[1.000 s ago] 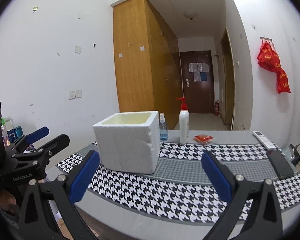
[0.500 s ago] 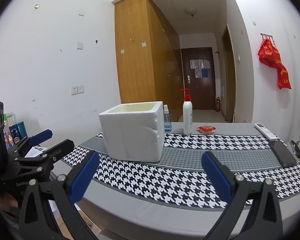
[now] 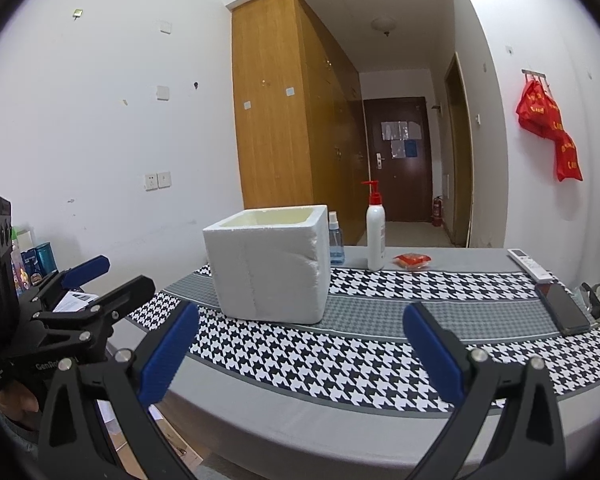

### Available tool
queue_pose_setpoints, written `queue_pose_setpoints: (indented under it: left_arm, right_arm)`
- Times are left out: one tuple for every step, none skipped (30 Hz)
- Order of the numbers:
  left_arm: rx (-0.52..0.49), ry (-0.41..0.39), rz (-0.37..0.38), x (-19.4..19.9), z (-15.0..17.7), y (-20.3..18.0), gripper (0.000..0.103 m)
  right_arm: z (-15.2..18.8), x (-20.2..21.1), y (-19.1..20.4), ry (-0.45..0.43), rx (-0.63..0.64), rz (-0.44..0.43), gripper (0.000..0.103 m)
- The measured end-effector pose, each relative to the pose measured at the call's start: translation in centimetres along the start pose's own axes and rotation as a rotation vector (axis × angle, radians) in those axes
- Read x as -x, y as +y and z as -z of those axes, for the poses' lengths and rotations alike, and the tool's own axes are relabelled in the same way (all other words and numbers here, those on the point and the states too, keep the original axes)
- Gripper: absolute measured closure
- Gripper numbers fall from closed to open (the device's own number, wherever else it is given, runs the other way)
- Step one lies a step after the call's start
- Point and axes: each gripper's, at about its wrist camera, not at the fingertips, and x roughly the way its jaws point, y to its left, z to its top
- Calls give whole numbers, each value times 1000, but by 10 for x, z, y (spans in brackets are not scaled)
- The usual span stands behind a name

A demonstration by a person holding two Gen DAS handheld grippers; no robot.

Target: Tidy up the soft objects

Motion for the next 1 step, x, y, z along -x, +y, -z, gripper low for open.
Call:
queue_pose_setpoints:
  left_arm:
    - [0,-1,-1,0,0,0,1]
  right_arm:
    - [0,0,0,2,-1,2,0]
